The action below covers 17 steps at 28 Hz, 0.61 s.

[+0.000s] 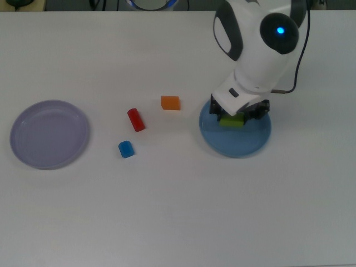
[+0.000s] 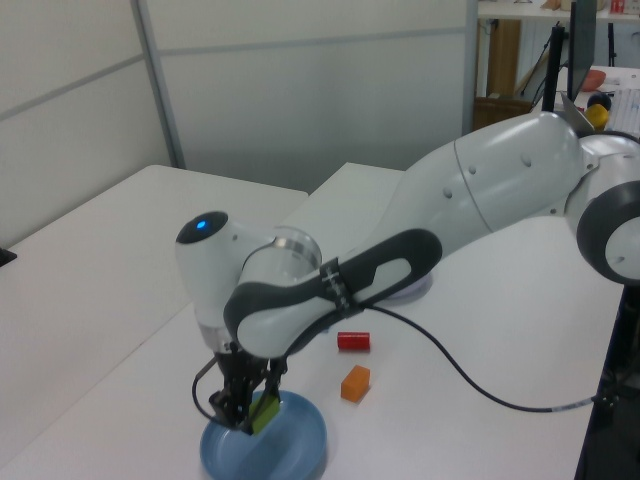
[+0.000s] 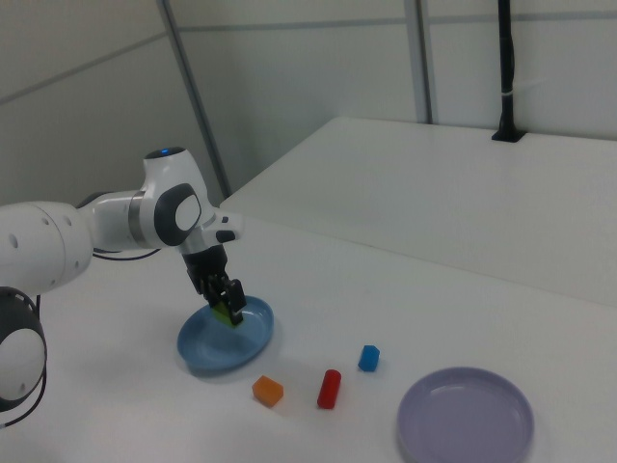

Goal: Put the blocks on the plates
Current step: 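Carry the green block to the blue plate and release it, then move the gripper over the orange block and lower around it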

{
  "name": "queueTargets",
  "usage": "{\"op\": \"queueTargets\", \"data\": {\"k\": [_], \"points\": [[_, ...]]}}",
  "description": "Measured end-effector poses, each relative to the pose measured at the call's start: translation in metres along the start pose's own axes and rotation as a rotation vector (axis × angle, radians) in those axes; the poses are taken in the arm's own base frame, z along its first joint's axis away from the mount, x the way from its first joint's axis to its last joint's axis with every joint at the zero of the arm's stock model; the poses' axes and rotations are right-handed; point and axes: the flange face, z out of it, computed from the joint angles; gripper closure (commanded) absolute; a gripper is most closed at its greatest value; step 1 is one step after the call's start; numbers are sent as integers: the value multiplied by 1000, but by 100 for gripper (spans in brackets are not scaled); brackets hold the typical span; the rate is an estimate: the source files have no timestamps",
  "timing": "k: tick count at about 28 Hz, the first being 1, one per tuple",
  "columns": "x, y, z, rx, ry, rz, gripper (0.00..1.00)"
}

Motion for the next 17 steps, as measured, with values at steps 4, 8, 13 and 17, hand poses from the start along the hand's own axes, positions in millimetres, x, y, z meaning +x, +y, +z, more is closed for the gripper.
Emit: {"op": "queueTargets", "data": {"k": [4,8,13,17], "points": [[4,-11,9,26,41,-10,64],[10,-11,9,45,75,-7,41],[12,-8,11,21,89,-20,11],[12,-8,18,-7,92,-35,0]]}}
